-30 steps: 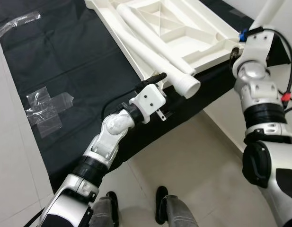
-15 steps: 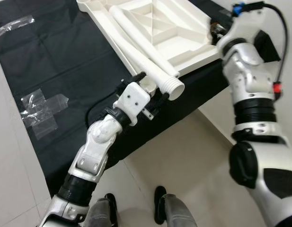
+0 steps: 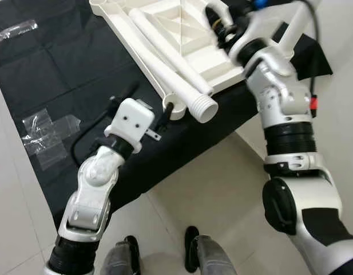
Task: Building children table
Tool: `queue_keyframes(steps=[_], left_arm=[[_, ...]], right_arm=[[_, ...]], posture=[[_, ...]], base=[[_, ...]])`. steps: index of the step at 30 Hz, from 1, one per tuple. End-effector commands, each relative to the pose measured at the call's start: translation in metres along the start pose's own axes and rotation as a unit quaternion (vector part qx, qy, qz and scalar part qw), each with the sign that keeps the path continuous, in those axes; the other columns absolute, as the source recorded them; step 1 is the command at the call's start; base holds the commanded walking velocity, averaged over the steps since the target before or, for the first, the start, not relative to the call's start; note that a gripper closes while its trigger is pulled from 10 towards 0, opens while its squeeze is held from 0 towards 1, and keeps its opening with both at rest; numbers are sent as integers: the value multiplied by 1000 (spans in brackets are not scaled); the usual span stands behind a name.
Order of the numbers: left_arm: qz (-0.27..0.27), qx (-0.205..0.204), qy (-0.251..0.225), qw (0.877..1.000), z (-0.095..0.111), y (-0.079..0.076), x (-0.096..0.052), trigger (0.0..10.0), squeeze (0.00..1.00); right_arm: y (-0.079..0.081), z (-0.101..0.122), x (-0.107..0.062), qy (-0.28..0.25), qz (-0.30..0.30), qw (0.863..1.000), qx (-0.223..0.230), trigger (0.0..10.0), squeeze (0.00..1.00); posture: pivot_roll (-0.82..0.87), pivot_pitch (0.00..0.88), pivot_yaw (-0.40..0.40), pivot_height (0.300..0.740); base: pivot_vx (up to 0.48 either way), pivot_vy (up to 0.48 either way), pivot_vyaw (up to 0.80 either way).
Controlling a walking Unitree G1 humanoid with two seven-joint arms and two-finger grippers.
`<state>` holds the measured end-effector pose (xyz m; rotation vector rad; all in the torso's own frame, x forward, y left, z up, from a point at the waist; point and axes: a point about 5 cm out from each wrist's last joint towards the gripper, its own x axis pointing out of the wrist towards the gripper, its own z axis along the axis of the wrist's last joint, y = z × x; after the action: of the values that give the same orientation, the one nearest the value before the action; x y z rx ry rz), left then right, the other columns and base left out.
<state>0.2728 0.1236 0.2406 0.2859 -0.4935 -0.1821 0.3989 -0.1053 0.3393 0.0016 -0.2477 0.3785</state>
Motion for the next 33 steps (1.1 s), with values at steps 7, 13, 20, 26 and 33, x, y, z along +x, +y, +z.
queue_keyframes(steps=[7, 13, 20, 26, 33], left_arm=[[52, -37, 88, 994, -22, 1, -32, 10000, 0], [63, -54, 122, 989, -23, -7, -48, 10000, 0], [59, -73, 140, 986, -20, -18, -54, 10000, 0], [55, -86, 151, 983, -17, -26, -62, 10000, 0], [50, -100, 167, 980, -10, -33, -69, 10000, 0]], right_arm=[[27, -1, 13, -31, 21, 999, 17, 10000, 0], [49, -9, 26, 0, 25, 998, -64, 10000, 0], [68, -28, 33, 62, 49, 996, -50, 10000, 0], [77, -40, 34, 94, 55, 994, -29, 10000, 0], [91, -56, 33, 153, 57, 986, -40, 10000, 0]], posture=[[29, 236, -98, 740], [23, 240, -116, 740], [24, 250, -127, 740], [23, 269, -137, 740], [13, 322, -149, 740]], base=[[0, 0, 0], [0, 0, 283], [0, 0, 164], [0, 0, 0], [0, 0, 0]])
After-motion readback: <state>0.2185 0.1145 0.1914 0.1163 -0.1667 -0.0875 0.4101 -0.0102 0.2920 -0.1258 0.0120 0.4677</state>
